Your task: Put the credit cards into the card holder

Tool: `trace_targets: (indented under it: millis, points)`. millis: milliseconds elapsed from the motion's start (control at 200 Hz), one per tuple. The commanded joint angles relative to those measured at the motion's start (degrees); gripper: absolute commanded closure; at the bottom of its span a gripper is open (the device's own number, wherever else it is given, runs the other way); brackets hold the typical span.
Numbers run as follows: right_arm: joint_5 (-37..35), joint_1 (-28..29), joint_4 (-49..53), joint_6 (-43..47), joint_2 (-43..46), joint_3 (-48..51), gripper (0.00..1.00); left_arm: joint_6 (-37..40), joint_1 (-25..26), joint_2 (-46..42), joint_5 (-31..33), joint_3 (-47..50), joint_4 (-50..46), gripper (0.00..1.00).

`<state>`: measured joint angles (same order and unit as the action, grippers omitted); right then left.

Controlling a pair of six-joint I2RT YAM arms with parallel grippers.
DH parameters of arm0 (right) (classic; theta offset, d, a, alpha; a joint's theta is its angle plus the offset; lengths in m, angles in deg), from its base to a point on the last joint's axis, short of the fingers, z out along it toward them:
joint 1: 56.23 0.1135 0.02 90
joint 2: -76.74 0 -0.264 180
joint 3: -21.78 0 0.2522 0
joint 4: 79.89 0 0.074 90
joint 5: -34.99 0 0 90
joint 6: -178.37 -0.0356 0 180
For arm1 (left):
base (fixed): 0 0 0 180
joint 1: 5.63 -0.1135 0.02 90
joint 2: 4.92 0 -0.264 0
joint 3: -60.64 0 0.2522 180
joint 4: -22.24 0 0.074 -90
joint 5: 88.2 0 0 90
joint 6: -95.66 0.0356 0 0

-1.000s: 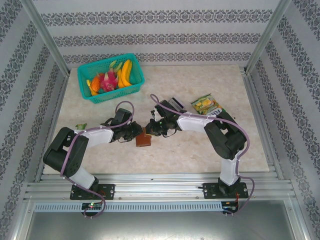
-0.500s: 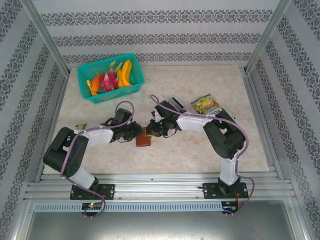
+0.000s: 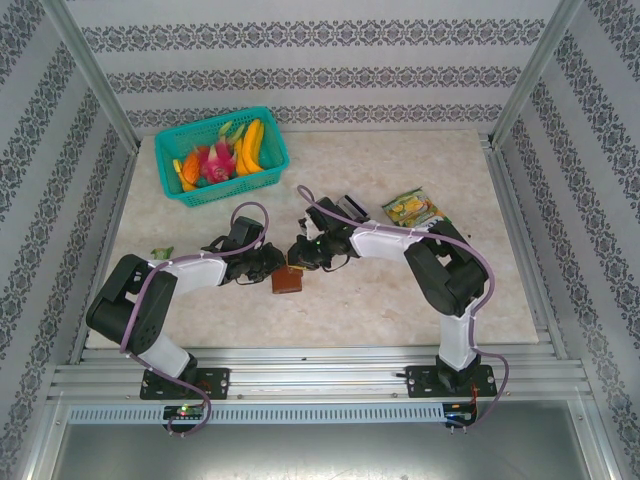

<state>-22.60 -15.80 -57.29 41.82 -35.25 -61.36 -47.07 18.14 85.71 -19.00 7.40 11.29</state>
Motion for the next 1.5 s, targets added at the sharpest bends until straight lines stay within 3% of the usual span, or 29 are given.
trace_targets:
  millis: [0, 539, 1498]
  points:
    - [-0.06, 1.06, 2.3, 0.75, -1.24, -1.45, 0.87, -0.09, -0.3, -0.45, 0.55, 1.35, -2.25, 0.81]
    - [-1.73, 1.27, 4.11, 1.81, 0.33, 0.21, 0.87, -0.09, -0.3, -1.03, 1.02, 1.42, -2.69, 0.81]
    - [-4.95, 2.47, 11.12, 3.75, -5.97, -5.66, 0.87, -0.7, -0.3, -1.91, 1.18, 2.41, -1.29, 0.81]
